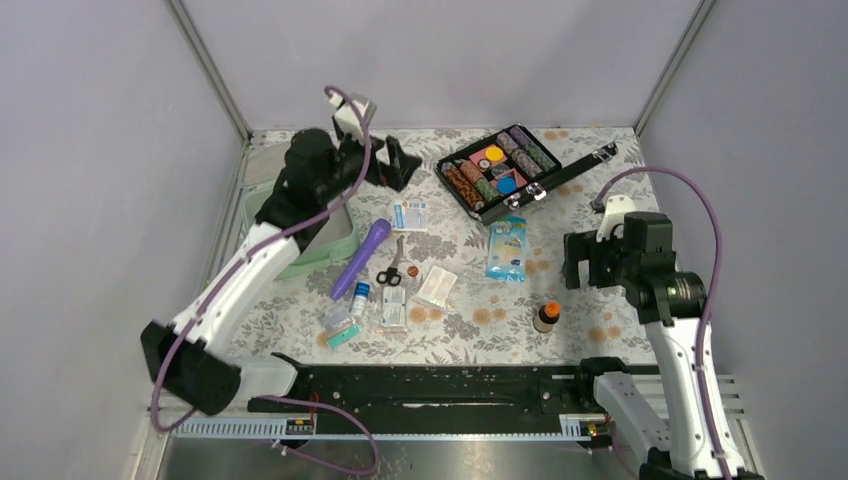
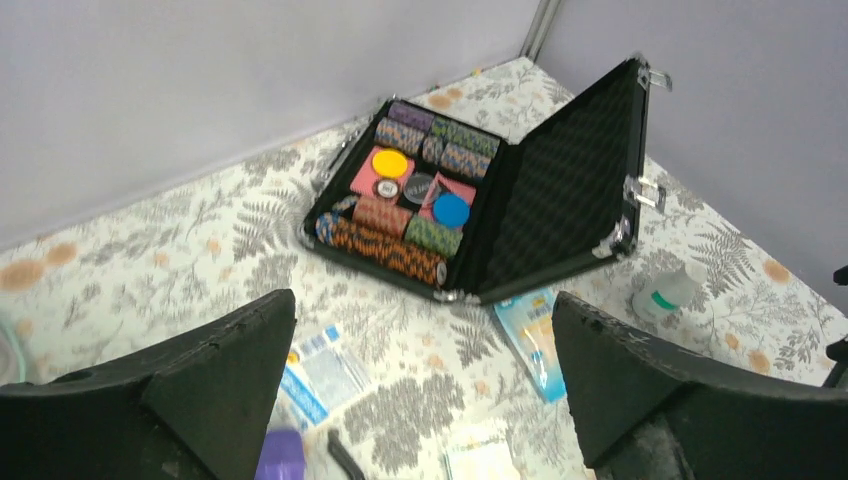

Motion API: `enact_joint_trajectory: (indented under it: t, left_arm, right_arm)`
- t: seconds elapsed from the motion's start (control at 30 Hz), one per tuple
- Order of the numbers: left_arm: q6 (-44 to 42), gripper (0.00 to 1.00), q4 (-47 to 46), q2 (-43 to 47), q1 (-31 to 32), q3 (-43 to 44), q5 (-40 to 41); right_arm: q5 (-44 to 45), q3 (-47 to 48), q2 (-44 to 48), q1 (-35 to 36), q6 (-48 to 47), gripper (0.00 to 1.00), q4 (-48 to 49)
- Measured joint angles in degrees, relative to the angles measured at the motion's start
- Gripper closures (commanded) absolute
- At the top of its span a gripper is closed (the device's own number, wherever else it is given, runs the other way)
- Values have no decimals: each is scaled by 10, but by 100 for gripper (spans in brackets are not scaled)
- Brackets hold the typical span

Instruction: Organize the medicine kit

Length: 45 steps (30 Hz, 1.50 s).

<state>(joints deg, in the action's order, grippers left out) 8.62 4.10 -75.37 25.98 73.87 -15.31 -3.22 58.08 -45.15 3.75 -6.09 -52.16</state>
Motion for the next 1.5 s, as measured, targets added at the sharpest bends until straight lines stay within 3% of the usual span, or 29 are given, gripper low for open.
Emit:
enact_joint_trajectory:
  t: [0.1,0.2,0.3,0.5,0.8,0.9,1.1,1.5]
  left_arm:
    - [4,1,31,64,12,-47,38]
    - [11,1,71,90,16,-78,75]
    - [20,1,110,98,13,-107,121]
    - [50,1,172,110,-7,-143,195]
    - [66,1,166,149,-36,-128,292]
    - [64,1,152,168,-36,-128,321]
    - [85,1,141,185,-36,-127,358]
    - [163,1,172,206,-94,-119,348]
  right_arm:
    - [-95,-2,17,38,-49,6,1]
    - [-118,1,-5,146,-68,6,2]
    - [-120,1,-57,224,-70,14,18]
    - [-30,2,-179,349,-46,17,79]
    - [177,30,-277,466,22,13,145]
    - [202,43,-295,487,33,11,146]
    - [245,75,-374,490,87,22,144]
    - [398,156,-537,541,242,25,132]
